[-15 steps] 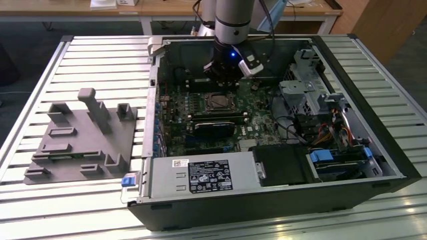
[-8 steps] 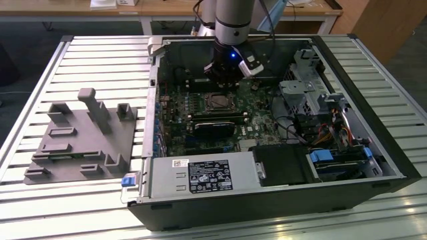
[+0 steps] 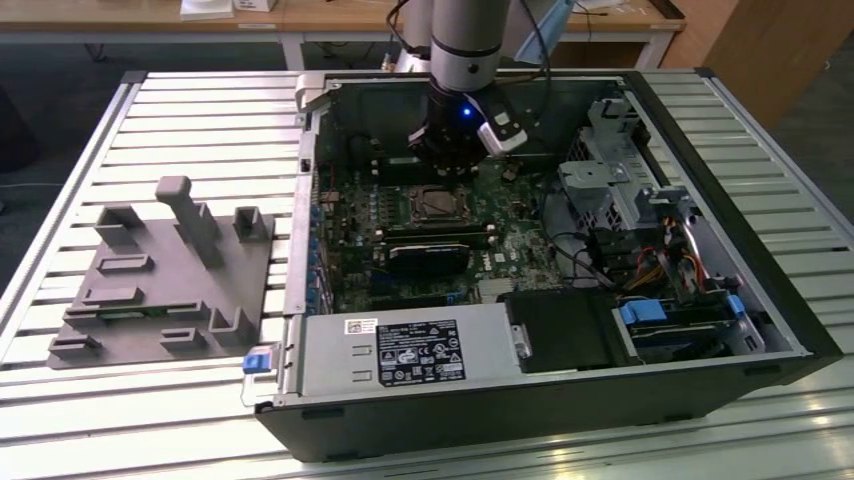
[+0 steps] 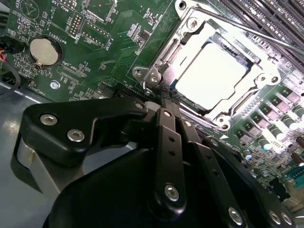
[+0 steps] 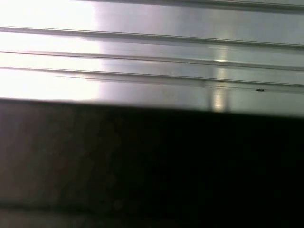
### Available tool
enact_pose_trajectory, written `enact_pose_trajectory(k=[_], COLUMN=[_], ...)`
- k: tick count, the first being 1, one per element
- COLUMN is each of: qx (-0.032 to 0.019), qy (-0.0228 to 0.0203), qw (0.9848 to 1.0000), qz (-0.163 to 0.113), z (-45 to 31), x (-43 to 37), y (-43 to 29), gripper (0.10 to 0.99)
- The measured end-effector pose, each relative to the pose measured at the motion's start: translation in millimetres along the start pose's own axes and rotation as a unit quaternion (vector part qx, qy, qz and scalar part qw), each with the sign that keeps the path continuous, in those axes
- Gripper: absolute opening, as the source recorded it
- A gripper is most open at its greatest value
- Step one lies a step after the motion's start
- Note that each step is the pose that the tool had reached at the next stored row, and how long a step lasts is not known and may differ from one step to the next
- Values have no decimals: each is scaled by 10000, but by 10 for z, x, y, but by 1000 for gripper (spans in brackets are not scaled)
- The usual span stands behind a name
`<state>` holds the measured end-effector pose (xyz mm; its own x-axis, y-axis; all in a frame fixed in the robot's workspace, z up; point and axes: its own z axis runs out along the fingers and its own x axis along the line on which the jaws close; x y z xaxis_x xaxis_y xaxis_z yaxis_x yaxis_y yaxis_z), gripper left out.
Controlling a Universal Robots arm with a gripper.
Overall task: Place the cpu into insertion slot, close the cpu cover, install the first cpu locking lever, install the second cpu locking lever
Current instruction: 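Install the first cpu locking lever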
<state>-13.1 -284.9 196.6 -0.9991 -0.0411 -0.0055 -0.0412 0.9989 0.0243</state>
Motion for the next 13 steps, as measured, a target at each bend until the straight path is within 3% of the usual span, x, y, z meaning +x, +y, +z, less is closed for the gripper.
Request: enact_pose_trajectory(k=[7, 13], qx=[-45, -38], qy=[-6, -1], qw=[10000, 10000], qz=[0, 0], z=[-11, -158], x=[-3, -2], y=[9, 11], gripper=[106, 106])
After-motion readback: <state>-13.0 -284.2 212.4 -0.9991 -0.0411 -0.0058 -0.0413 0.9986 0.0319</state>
